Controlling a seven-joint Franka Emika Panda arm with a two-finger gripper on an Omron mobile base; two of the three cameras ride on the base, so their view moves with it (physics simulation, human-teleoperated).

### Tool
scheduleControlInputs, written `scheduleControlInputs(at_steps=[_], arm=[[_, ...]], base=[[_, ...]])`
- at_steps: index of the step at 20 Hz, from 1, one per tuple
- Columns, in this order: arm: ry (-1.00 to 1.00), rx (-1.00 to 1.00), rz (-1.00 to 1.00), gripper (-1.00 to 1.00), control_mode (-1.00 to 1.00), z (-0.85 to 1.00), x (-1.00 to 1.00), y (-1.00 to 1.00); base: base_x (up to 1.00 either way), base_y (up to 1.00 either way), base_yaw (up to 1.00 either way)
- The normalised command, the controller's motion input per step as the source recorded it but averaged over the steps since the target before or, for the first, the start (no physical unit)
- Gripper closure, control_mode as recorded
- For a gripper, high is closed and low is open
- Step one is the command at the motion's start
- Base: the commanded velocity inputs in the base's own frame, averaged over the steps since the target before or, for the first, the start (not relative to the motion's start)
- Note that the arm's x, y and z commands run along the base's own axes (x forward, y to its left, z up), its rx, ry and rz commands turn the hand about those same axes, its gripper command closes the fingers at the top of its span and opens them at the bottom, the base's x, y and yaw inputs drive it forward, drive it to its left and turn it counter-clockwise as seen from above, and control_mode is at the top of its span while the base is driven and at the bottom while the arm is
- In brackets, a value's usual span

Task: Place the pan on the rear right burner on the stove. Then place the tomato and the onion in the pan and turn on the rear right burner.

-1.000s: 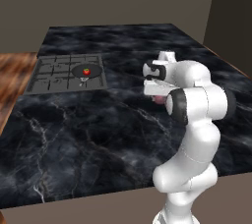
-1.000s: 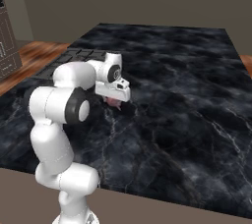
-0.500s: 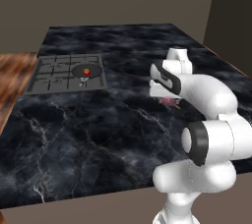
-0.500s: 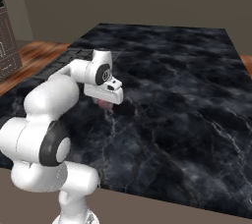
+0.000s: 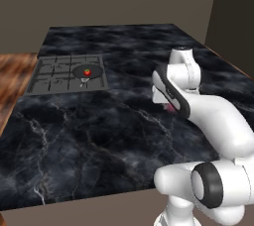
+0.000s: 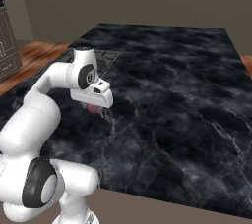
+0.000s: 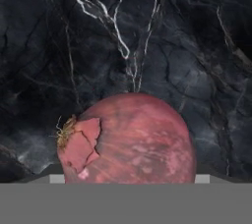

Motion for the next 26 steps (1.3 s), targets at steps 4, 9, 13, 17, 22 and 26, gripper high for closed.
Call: scheduleControlInputs(at_steps=[4, 9, 13, 17, 22, 26], arm=[[0.0, -0.03, 0.0, 1.0, -1.0, 0.19, -0.52, 0.02], [0.02, 0.0, 0.0, 1.0, -1.0, 0.18, -0.42, 0.0], [0.04, 0.0, 0.0, 1.0, -1.0, 0.21, -0.43, 0.0], [0.03, 0.0, 0.0, 1.0, -1.0, 0.18, -0.43, 0.0], [0.02, 0.0, 0.0, 1.0, -1.0, 0.11, -0.41, 0.0], [0.0, 0.0, 0.0, 1.0, -1.0, 0.13, -0.46, 0.0]], base=[[0.0, 0.0, 0.0], [0.0, 0.0, 0.0], [0.0, 0.0, 0.0], [0.0, 0.0, 0.0], [0.0, 0.0, 0.0], [0.0, 0.0, 0.0]])
